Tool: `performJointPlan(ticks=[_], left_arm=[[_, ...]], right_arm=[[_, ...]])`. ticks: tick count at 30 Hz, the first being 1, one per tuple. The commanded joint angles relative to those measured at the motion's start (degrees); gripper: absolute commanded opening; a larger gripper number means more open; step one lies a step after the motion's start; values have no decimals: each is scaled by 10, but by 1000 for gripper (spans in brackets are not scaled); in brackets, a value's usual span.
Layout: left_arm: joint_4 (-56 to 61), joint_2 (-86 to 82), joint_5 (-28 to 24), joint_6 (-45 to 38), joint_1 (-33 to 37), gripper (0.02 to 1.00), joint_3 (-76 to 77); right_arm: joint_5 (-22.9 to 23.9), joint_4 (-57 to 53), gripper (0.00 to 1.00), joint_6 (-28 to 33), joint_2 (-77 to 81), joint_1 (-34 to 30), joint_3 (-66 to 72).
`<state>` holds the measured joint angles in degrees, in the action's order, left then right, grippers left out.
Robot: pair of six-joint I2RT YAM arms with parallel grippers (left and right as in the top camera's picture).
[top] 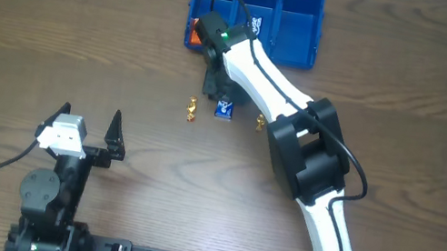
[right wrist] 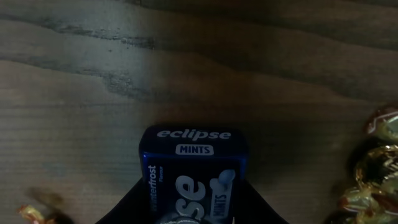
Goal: Sort Candies Into Trays
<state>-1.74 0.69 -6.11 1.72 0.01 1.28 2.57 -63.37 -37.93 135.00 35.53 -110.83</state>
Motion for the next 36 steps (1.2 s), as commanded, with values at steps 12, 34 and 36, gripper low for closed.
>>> performJointPlan(ticks=[12,34,36], left_arm=[[-21,-3,-12,6,4,998,-10],[-21,-3,-12,6,4,998,-10],[-21,-3,-12,6,4,996,-10]], right_arm=[[195,148,159,190,-207,-41,-77],[123,201,189,167,-58,-83,-77],[123,202,211,167,-57,-83,-77]])
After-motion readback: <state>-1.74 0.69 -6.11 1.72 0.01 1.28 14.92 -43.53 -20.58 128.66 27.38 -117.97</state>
